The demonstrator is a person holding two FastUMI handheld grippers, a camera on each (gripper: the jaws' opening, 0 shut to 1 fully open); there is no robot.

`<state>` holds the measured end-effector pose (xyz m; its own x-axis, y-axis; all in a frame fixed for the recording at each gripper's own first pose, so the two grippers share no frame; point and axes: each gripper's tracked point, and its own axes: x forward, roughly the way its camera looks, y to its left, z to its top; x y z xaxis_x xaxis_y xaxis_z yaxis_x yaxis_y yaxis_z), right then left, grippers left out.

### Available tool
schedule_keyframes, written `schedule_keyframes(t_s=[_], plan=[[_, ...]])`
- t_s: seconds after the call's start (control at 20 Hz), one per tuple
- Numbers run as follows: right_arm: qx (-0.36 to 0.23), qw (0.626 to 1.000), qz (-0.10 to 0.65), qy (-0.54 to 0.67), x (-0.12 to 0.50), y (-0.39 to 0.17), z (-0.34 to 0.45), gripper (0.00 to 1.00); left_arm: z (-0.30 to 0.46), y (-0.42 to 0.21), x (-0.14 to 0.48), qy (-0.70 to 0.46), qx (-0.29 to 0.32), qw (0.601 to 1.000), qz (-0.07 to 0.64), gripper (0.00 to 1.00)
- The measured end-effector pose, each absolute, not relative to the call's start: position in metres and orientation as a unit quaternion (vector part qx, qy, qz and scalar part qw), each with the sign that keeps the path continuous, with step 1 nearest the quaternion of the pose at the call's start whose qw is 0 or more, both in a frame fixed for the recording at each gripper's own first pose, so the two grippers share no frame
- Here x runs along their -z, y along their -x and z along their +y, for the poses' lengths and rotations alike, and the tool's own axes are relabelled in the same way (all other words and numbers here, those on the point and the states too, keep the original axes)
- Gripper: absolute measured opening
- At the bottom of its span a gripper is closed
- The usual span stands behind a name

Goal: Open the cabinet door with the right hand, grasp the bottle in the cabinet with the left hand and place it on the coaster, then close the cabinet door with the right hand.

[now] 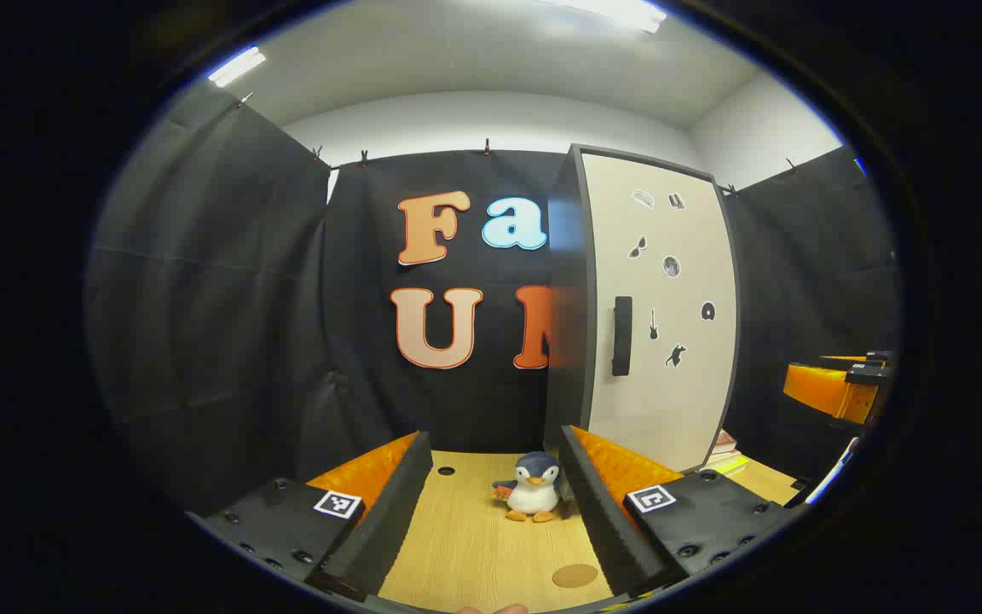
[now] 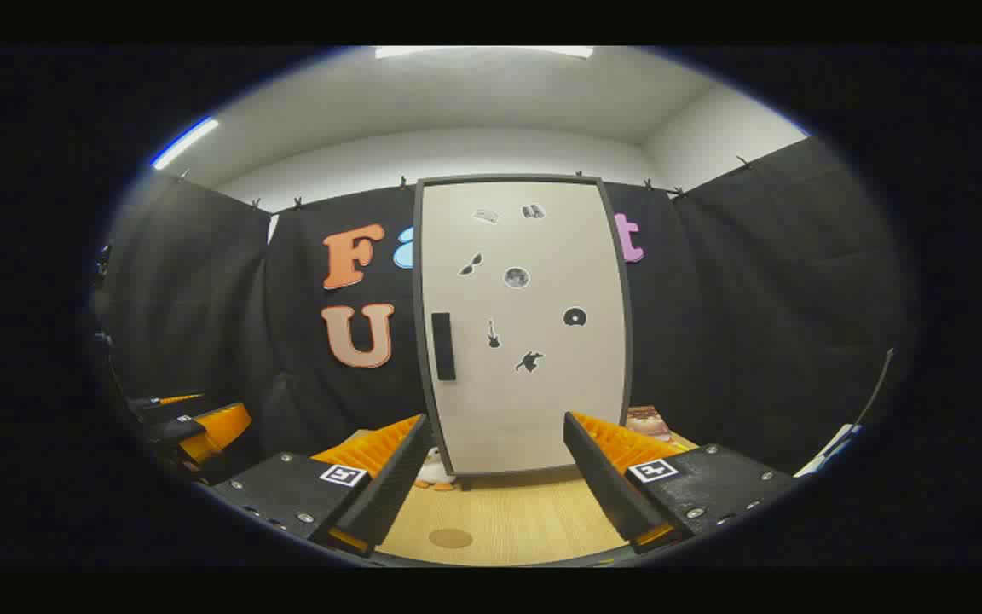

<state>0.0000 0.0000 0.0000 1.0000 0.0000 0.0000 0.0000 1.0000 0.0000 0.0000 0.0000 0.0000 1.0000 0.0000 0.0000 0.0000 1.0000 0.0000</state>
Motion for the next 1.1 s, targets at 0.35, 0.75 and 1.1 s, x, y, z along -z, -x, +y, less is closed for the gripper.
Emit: schedule_keyframes(t_s=[0.35, 0.75, 1.1], plan=[[0.005, 1.0, 0.002, -0.001, 0.0, -0.007, -0.006, 0.96, -0.004, -0.007, -0.002, -0.008, 0.002, 1.0, -0.007, 0.98], [0.008, 1.0, 0.005, -0.001, 0.001, -0.021, -0.009, 0.96, -0.007, -0.018, 0.002, -0.009, 0.004, 1.0, -0.003, 0.98], [0.013, 1.0, 0.005, -0.008, 0.005, -0.036, 0.001, 0.96, 0.0, -0.038, 0.015, -0.009, 0.017, 1.0, 0.01, 0.98]])
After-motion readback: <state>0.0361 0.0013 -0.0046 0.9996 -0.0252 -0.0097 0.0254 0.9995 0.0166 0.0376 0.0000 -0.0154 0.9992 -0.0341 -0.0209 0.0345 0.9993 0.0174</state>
